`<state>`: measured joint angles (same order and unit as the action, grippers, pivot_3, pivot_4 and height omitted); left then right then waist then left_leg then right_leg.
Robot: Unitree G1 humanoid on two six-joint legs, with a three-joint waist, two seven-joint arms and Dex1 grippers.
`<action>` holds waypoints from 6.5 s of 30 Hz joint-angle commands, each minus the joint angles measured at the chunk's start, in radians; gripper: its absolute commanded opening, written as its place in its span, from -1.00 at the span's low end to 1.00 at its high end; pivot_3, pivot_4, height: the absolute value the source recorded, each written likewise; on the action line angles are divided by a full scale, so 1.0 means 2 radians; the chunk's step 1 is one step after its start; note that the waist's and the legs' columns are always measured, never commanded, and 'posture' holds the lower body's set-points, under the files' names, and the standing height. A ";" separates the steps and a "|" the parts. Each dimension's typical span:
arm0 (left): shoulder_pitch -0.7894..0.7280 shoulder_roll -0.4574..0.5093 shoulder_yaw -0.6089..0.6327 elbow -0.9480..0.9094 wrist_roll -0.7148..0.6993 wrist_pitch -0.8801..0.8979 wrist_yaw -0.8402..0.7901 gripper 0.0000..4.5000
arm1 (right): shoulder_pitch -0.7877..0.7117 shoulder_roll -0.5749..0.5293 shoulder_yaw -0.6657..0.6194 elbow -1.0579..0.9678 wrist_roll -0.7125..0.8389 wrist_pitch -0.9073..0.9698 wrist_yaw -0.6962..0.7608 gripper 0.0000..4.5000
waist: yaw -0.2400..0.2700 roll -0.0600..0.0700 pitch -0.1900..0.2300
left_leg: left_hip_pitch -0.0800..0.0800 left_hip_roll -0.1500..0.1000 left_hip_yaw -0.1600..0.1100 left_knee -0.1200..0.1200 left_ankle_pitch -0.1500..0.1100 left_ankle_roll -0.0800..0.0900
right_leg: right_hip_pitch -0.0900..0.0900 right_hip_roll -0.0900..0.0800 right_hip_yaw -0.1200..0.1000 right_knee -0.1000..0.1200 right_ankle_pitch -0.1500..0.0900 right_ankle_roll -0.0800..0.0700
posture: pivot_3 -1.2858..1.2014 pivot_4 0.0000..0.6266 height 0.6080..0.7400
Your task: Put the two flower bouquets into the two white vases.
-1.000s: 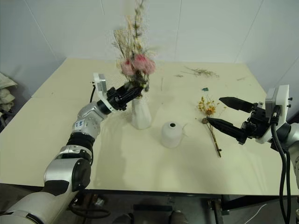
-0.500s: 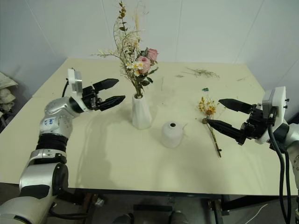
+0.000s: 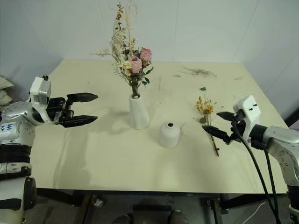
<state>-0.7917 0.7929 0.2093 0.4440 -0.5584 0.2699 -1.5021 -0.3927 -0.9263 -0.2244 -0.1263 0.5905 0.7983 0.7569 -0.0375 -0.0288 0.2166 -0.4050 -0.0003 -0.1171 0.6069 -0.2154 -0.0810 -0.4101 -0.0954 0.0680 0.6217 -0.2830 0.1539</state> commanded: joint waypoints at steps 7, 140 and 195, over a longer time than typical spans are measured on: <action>0.062 0.072 0.028 -0.078 -0.116 0.031 -0.056 1.00 | -0.107 0.011 0.067 0.077 -0.050 0.170 -0.091 1.00 | 0.002 0.000 0.000 | 0.000 0.000 0.000 -0.001 0.000 0.000 | 0.000 0.000 0.000 -0.001 -0.001 -0.001 | 0.03 -0.52 1.00; 0.110 0.121 0.011 -0.077 -0.183 -0.002 -0.056 1.00 | -0.065 0.340 0.052 0.060 0.016 -0.318 0.046 -0.98 | -0.009 0.000 0.000 | 0.001 0.001 0.000 -0.006 0.000 0.000 | -0.002 0.001 0.000 0.001 -0.002 -0.002 | 0.03 -0.52 1.00; 0.128 0.075 0.035 -0.042 -0.127 -0.042 -0.046 1.00 | 0.027 -0.005 -0.042 -0.038 0.055 -0.129 0.158 0.98 | -0.004 0.000 0.000 | 0.001 0.001 0.000 -0.005 0.000 0.000 | -0.001 0.000 0.000 -0.001 -0.002 -0.002 | 0.03 -0.52 1.00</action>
<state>-0.5160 0.9352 0.2390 0.3558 -0.8203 0.2055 -1.5022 -0.3208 -0.9132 -0.2803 -0.1938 0.7009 0.5491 1.0661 -0.0458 -0.0283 0.2169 -0.4030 0.0016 -0.1166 0.5962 -0.2149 -0.0814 -0.4129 -0.0946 0.0674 0.6205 -0.2865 0.1498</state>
